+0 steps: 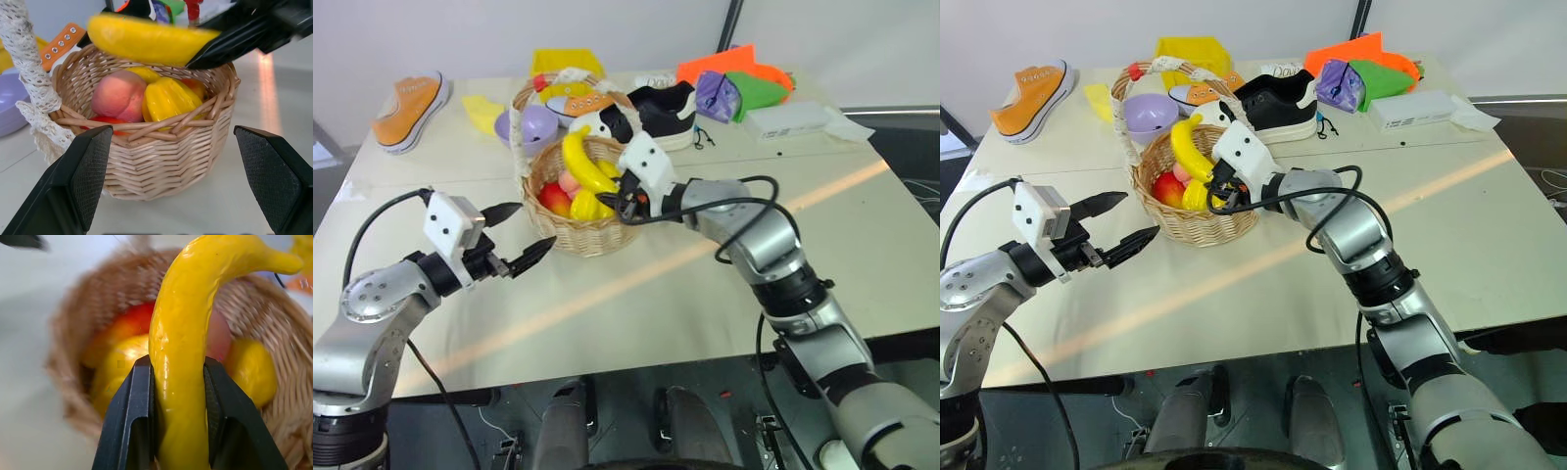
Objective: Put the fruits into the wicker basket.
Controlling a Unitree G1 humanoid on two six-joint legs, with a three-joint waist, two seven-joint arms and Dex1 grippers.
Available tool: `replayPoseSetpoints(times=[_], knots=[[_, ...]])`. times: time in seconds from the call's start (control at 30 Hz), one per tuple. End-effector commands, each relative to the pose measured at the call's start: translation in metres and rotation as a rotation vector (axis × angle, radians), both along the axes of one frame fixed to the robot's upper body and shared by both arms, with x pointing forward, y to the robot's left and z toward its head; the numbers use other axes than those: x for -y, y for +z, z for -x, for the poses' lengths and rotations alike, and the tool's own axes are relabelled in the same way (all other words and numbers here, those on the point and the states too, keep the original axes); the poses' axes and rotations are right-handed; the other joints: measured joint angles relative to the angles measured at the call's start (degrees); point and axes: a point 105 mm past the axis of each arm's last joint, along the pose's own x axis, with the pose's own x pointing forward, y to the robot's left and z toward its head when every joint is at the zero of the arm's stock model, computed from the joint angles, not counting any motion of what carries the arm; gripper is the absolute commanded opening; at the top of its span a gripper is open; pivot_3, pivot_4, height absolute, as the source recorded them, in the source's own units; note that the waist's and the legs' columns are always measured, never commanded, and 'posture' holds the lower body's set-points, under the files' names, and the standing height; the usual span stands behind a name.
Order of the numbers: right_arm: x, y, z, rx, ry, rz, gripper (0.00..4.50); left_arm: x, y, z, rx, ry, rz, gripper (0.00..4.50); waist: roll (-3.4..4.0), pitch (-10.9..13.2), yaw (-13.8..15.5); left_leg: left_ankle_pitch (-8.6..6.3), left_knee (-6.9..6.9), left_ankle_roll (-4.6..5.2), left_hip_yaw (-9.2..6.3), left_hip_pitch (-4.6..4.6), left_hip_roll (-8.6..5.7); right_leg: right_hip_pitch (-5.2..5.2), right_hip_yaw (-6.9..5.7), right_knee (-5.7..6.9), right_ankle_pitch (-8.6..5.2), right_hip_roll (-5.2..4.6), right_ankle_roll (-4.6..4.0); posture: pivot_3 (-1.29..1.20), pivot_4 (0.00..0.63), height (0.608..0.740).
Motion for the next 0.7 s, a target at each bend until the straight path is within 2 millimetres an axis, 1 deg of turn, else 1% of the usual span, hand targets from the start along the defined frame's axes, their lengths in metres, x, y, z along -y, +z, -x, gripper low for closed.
replayPoseSetpoints(times=[0.03,0.13,0.17,0.27,0.3,0.33,0.4,0.5,0.57,0.63,0.7], knots=[[-0.004,0.025,0.014,0.094,0.084,-0.031,2.59,0.006,0.01,0.005,0.049,-0.011,0.003,4.25,0.0,0.0,0.0,0.0,0.05,0.01,0.1,0.0,0.0,0.02,-0.03,-0.01,0.05,0.02,0.09,0.0,0.15,0.74],[0.0,0.032,0.022,0.184,0.099,-0.016,4.09,0.007,0.011,0.005,0.05,-0.013,0.005,4.25,0.0,0.0,0.1,0.02,0.13,-0.01,0.15,0.06,0.06,0.04,-0.03,0.01,0.13,0.09,0.23,0.0,0.15,0.74],[0.002,0.035,0.028,0.219,0.119,-0.013,4.44,0.008,0.011,0.006,0.05,-0.014,0.005,4.25,0.0,0.0,0.0,0.02,0.15,-0.03,0.15,0.08,0.08,0.04,-0.03,0.03,0.13,0.1,0.23,0.0,0.15,0.74],[0.019,0.043,0.07,0.258,0.283,-0.043,4.44,0.012,0.014,0.006,0.056,-0.03,0.02,4.25,-0.01,0.0,0.5,0.03,0.15,-0.07,0.14,0.1,0.11,0.06,-0.06,0.03,0.13,0.09,0.22,0.0,0.15,0.74],[0.027,0.045,0.081,0.243,0.315,-0.055,4.44,0.013,0.014,0.005,0.056,-0.038,0.026,4.25,-0.01,0.0,0.6,0.03,0.15,-0.06,0.14,0.1,0.15,0.06,-0.05,0.03,0.13,0.08,0.22,0.0,0.15,0.74],[0.034,0.048,0.083,0.227,0.302,-0.071,4.44,0.015,0.014,0.005,0.054,-0.043,0.029,4.25,-0.01,0.0,0.5,0.03,0.14,-0.06,0.14,0.07,0.15,0.06,-0.05,0.01,0.13,0.08,0.22,0.0,0.15,0.74],[0.047,0.052,0.071,0.214,0.2,-0.098,4.44,0.016,0.013,0.004,0.048,-0.051,0.033,4.25,-0.02,0.0,0.0,0.03,0.15,-0.04,0.13,0.1,0.13,0.06,-0.03,0.02,0.14,0.09,0.22,0.0,0.15,0.74],[0.055,0.053,0.041,0.226,0.036,-0.112,4.44,0.018,0.012,0.003,0.043,-0.062,0.038,4.25,-0.04,0.0,-0.4,0.05,0.17,-0.08,0.14,0.29,0.19,0.1,0.06,0.12,0.15,0.23,0.18,0.0,0.15,0.74],[0.056,0.055,0.021,0.227,-0.057,-0.136,4.44,0.019,0.012,0.002,0.042,-0.068,0.04,4.25,-0.03,0.0,-0.3,0.06,0.16,-0.11,0.15,0.37,0.23,0.08,0.11,0.24,0.15,0.27,0.15,0.0,0.15,0.74],[0.055,0.054,-0.005,0.2,-0.157,-0.181,4.44,0.02,0.012,0.002,0.044,-0.073,0.041,4.25,-0.03,0.0,-0.3,0.09,0.16,-0.14,0.18,0.36,0.24,0.02,0.12,0.33,0.14,0.29,0.15,0.0,0.15,0.74],[0.051,0.05,-0.022,0.19,-0.202,-0.192,4.44,0.021,0.013,0.001,0.046,-0.074,0.042,4.25,-0.03,0.0,-0.3,0.11,0.16,-0.15,0.3,0.34,0.24,-0.06,0.17,0.44,0.15,0.3,0.16,0.0,0.15,0.74]])
